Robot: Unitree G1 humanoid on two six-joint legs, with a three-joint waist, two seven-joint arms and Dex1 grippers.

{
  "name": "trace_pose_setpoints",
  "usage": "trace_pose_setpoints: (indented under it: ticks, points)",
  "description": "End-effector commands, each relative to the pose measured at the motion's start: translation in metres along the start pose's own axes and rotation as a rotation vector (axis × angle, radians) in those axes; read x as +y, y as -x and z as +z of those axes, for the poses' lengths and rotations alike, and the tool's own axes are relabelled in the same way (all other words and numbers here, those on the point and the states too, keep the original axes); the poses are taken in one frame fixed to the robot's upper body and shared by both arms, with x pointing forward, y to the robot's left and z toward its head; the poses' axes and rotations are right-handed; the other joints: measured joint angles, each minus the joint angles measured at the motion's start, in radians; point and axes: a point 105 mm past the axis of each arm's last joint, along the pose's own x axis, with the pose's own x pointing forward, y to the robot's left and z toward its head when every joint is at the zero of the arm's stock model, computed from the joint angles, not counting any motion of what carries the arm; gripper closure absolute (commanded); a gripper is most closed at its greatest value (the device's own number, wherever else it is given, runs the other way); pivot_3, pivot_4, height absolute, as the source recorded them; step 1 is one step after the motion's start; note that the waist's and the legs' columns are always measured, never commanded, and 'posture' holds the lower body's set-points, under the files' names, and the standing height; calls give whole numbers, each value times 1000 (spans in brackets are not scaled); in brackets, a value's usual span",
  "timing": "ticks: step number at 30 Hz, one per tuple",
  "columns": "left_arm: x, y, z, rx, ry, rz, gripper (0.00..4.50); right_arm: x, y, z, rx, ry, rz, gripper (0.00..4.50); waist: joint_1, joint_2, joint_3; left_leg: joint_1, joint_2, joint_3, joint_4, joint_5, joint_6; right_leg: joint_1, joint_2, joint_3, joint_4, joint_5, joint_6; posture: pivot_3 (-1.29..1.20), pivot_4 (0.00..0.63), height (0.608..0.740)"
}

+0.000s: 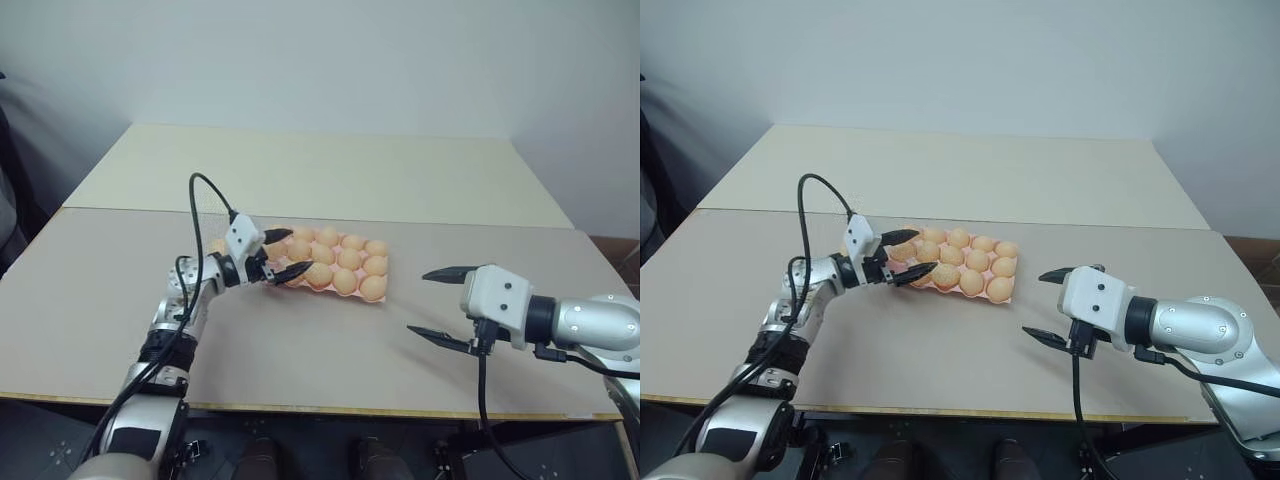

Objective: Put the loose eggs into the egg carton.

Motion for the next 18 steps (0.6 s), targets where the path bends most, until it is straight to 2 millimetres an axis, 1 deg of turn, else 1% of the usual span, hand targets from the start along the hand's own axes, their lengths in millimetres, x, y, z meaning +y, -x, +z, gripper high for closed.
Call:
trace_pose_setpoints:
  ticks: [1, 4, 6, 7, 8, 11, 13, 14, 18]
  points:
    - [7, 25, 16, -12, -42, 28, 30, -3, 4, 8, -12, 44, -20, 0, -2, 0, 0, 0, 0, 0, 0, 0, 0, 0, 0, 0, 0, 0, 0, 0, 150, 740]
    - [9, 51, 21, 29, -46, 92, 30, -4, 5, 8, -11, 45, -16, 0, -4, 0, 0, 0, 0, 0, 0, 0, 0, 0, 0, 0, 0, 0, 0, 0, 150, 740]
    - [13, 75, 26, 79, -58, 168, 30, -4, 5, 7, -10, 44, -7, 0, -7, 0, 0, 0, 1, 0, 0, 0, 0, 0, 0, 0, 0, 0, 0, 0, 150, 740]
    - [13, 83, 27, 100, -56, 193, 30, -3, 4, 6, -9, 44, -3, 0, -7, 0, 0, 0, 1, 0, 0, 0, 0, 0, 0, 0, 0, 0, 0, 0, 150, 740]
    - [13, 97, 28, 137, -54, 224, 30, -2, 4, 6, -13, 40, 8, 0, -7, 0, 0, 0, 1, 0, 0, 0, 0, 0, 0, 0, 0, 0, 0, 0, 150, 740]
    - [8, 126, 31, 216, -45, 276, 30, -2, 3, 6, -18, 36, 23, 0, -8, 0, 0, 1, 1, 0, 0, 0, 0, -1, -1, -1, 0, 0, 0, 0, 150, 740]
    - [6, 154, 33, 292, -59, 339, 30, -2, 2, 5, -21, 35, 35, 0, -9, 0, 0, 1, 1, 0, 0, 0, 0, -1, -1, -1, 0, -1, -2, 0, 150, 740]
    - [6, 164, 36, 315, -62, 367, 30, -2, 1, 5, -24, 32, 40, 0, -10, 0, 0, 1, 1, 0, 0, 0, 0, -1, -1, -1, 0, -2, -3, 0, 150, 740]
    - [5, 187, 44, 336, -47, 446, 30, -4, -2, 4, -30, 37, 58, 0, -4, 0, 0, 2, 2, 1, 0, 0, -1, -1, -2, -2, 0, -4, -7, 0, 150, 740]
